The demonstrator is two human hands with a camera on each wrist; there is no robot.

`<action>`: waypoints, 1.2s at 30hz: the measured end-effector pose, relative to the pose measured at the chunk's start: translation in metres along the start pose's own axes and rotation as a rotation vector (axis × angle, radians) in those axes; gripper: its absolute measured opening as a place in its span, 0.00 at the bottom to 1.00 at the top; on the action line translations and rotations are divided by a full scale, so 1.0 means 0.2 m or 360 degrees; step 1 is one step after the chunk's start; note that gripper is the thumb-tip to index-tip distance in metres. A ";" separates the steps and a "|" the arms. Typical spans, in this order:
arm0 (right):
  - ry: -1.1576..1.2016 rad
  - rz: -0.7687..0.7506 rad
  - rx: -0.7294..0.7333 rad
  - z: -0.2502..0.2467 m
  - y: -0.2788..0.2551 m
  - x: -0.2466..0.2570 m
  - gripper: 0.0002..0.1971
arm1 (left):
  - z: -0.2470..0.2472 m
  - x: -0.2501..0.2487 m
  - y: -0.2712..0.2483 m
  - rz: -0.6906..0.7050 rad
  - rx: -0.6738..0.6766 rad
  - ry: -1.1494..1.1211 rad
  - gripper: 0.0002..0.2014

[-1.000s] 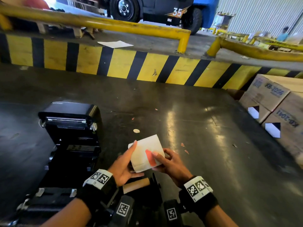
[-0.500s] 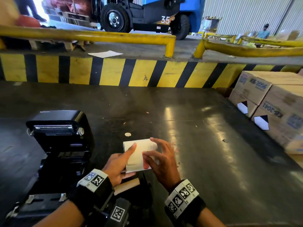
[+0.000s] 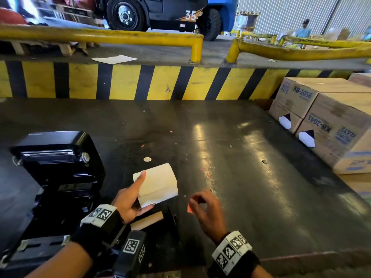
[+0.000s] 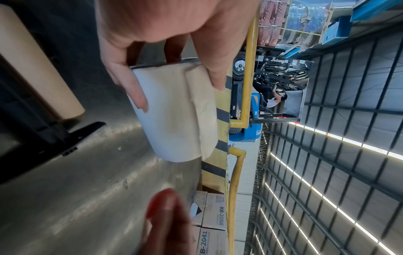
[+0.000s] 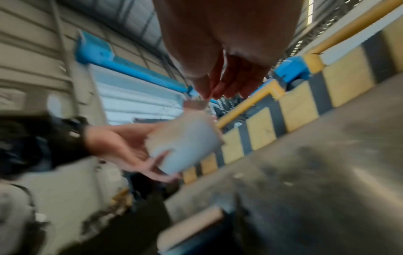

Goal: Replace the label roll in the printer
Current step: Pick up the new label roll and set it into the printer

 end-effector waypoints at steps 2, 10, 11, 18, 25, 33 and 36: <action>-0.0185 0.0327 0.0140 -0.01 -0.02 -0.23 0.06 | -0.03 0.02 0.00 0.0000 0.0013 -0.0034 0.40; -0.0734 0.0615 0.0629 0.03 -0.09 -0.51 0.09 | -0.15 0.08 -0.05 0.0020 0.0083 -0.0115 0.38; -0.0791 0.0588 0.0618 0.02 -0.08 -0.50 0.10 | -0.17 0.08 -0.05 0.0034 0.0085 -0.0119 0.38; -0.0814 0.0403 0.0588 0.16 0.06 -0.28 0.18 | -0.26 0.13 -0.07 0.0138 0.0036 -0.0212 0.29; -0.0460 0.0924 0.0940 0.41 0.03 -0.24 0.13 | -0.35 0.14 -0.09 0.0235 -0.0032 -0.0303 0.31; -0.0098 0.0597 0.0500 0.27 0.10 -0.11 0.18 | -0.46 0.18 -0.09 0.0302 -0.0159 -0.0413 0.40; -0.0056 0.0472 0.0200 0.11 0.21 -0.01 0.12 | -0.47 0.18 -0.09 0.0330 -0.0187 -0.0442 0.31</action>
Point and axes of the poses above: each hand's wrist, its own y-axis towards the middle knuckle, its own z-axis out of the palm, x = y × z, the point moved 3 cm from there along y, towards the middle knuckle, and after that the axes turned 9 degrees about y, right-handed, at the moved point
